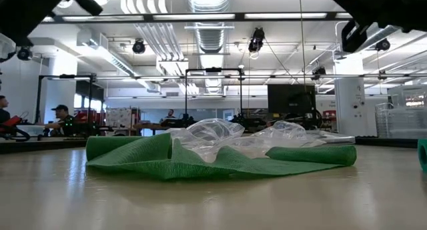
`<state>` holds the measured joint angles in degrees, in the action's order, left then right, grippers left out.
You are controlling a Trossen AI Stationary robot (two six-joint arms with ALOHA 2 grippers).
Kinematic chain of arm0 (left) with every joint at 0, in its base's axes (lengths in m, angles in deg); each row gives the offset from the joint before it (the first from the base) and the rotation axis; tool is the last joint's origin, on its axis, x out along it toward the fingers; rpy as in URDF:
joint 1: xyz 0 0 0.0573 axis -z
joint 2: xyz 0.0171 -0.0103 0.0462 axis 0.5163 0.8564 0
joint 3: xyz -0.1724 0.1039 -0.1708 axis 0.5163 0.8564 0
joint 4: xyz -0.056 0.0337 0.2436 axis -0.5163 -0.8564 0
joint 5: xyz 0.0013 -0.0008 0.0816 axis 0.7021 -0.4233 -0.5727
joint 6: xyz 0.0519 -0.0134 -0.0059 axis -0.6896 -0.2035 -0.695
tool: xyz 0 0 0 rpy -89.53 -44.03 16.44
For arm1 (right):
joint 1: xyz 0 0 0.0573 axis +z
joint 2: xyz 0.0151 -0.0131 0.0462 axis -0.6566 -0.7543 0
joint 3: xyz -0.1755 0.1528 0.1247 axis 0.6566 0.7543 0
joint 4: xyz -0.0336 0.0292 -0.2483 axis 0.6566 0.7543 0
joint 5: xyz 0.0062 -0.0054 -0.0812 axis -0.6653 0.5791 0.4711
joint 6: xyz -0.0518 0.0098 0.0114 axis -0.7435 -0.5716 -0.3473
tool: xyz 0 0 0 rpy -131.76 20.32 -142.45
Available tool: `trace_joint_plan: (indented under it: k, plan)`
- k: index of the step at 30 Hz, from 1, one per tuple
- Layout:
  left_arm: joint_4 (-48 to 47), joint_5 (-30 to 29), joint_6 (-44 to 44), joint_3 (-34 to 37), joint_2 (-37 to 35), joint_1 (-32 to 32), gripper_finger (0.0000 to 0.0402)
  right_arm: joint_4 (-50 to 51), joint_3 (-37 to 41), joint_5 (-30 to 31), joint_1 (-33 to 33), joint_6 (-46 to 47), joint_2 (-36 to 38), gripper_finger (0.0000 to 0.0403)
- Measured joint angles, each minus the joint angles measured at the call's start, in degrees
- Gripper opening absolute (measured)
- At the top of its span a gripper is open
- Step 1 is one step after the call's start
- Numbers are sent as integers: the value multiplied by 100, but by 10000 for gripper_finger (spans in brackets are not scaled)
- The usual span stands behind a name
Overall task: Roll bandage
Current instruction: Roll the green bandage
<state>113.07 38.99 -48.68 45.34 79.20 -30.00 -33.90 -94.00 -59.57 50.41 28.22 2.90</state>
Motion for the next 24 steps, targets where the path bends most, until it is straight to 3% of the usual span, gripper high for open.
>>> trace_joint_plan:
  k: [5,8,13,16,19,24]
  plan:
    - [-213,-11,171,-702,1008,0,171,35,-667,27,31,-144,-1423,7]
    - [-424,-14,808,-1174,1511,0,171,105,-1050,28,92,-172,-2136,7]
    - [-1784,-21,1276,-1973,2057,0,171,458,-1660,30,287,-426,-3043,7]
    - [-3536,-72,1473,-2579,2092,2,166,847,-1996,31,421,-469,-3365,7]
    - [-6163,-546,1600,-3432,2183,168,154,1501,-2310,135,572,-421,-3491,7]
    - [-10405,-1507,2215,-5141,2697,671,133,2666,-2668,1096,1006,-369,-3444,7]
